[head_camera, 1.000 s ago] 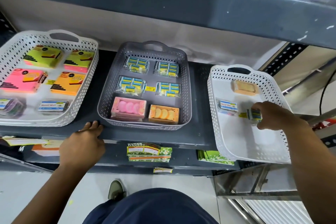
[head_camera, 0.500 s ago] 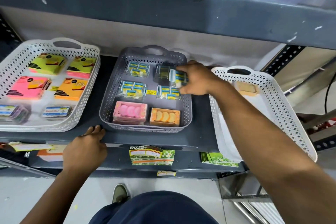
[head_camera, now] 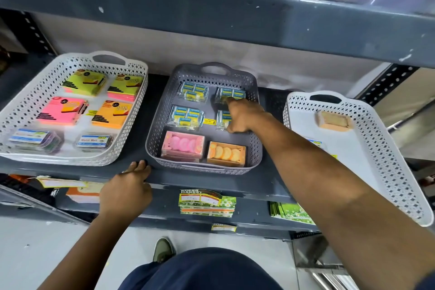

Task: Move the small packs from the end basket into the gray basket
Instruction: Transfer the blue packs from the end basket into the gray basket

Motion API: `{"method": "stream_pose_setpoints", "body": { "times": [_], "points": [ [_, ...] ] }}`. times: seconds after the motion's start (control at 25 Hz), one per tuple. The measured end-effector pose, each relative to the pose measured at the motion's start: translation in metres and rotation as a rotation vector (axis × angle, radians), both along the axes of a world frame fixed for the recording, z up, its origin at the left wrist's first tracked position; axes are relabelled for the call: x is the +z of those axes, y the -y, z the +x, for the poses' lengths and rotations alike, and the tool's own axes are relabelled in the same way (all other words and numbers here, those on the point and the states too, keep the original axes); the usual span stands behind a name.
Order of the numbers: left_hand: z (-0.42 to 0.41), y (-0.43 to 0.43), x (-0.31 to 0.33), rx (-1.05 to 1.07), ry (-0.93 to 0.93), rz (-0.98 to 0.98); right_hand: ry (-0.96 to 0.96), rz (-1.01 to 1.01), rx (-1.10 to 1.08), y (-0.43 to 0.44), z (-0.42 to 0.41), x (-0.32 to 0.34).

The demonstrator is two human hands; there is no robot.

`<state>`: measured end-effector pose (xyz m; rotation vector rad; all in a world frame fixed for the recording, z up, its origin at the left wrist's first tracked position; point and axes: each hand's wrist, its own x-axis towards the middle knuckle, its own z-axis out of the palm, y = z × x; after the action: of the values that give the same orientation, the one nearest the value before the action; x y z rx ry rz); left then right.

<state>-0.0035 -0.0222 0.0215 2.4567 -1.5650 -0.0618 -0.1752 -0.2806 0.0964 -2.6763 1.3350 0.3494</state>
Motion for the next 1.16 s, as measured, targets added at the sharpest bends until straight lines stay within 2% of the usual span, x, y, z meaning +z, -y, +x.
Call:
{"method": "stream_pose_setpoints", "body": {
  "times": [0.16, 0.32, 0.4, 0.48, 0.56, 0.72, 1.16],
  "points": [
    [0.001, -0.001, -0.002, -0.001, -0.004, 0.020, 0.045, 0.030, -0.003, 0.000, -0.005, -0.002],
    [0.002, -0.001, 0.001, -0.010, -0.009, 0.039, 0.431, 0.049, -0.130, 0.012, -0.043, 0.023],
    [0.002, 0.000, 0.002, -0.002, -0.011, 0.045, 0.518, 0.008, -0.227, 0.023, -0.085, 0.034],
    [0.002, -0.001, 0.000, -0.004, -0.005, 0.037, 0.425, 0.006, -0.327, 0.027, -0.133, 0.032],
    [0.002, -0.002, -0.001, -0.017, -0.009, 0.031, 0.309, 0.093, -0.397, 0.020, -0.174, 0.018],
    [0.002, -0.002, -0.002, -0.029, 0.005, 0.008, 0.109, 0.243, -0.433, 0.002, -0.208, -0.010],
    [0.002, -0.002, -0.004, -0.011, -0.004, -0.079, 0.111, 0.176, -0.441, 0.006, -0.211, -0.021]
  ]
}}
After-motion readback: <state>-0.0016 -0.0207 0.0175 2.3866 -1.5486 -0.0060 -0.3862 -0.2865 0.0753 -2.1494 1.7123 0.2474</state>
